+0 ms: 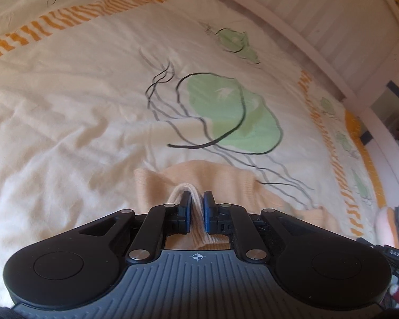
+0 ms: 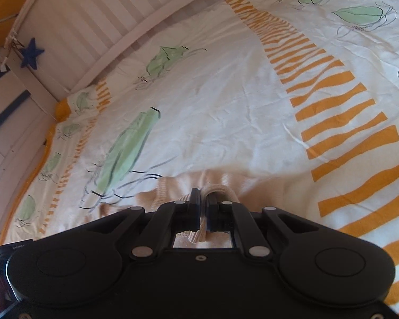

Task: Fold small clothes
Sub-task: 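Lift the hem with both grippers and fold it toward the collar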

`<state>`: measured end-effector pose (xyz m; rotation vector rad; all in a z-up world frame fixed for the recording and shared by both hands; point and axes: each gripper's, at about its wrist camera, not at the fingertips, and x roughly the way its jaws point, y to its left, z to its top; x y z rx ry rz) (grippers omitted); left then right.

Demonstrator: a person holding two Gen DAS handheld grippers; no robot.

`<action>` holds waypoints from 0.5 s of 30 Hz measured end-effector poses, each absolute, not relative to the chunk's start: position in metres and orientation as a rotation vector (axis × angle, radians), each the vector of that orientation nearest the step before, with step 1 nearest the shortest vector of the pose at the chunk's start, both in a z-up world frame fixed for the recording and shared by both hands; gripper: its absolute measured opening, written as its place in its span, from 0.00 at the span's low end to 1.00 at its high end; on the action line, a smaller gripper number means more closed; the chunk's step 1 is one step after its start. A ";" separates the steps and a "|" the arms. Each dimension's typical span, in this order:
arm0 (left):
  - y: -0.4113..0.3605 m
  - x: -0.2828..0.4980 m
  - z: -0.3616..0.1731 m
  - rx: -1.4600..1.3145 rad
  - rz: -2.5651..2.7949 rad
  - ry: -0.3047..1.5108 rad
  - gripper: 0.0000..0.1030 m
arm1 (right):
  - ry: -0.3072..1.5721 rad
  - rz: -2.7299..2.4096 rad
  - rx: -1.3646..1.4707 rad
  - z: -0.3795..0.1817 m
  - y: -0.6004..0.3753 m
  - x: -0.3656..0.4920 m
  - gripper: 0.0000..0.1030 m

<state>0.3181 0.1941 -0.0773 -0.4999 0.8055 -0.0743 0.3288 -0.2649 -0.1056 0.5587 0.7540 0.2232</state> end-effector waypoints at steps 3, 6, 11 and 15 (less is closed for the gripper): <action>0.200 0.324 -0.087 -0.510 -0.058 0.808 0.18 | 0.767 0.200 0.532 -0.115 -0.262 0.331 0.12; 0.208 0.326 -0.081 -0.488 -0.013 0.747 0.36 | 0.758 0.187 0.532 -0.117 -0.262 0.332 0.12; 0.212 0.319 -0.059 -0.424 0.008 0.707 0.47 | 0.712 0.149 0.502 -0.108 -0.260 0.331 0.31; 0.195 0.292 -0.041 -0.299 -0.040 0.694 0.56 | 0.606 0.125 0.448 -0.085 -0.260 0.313 0.82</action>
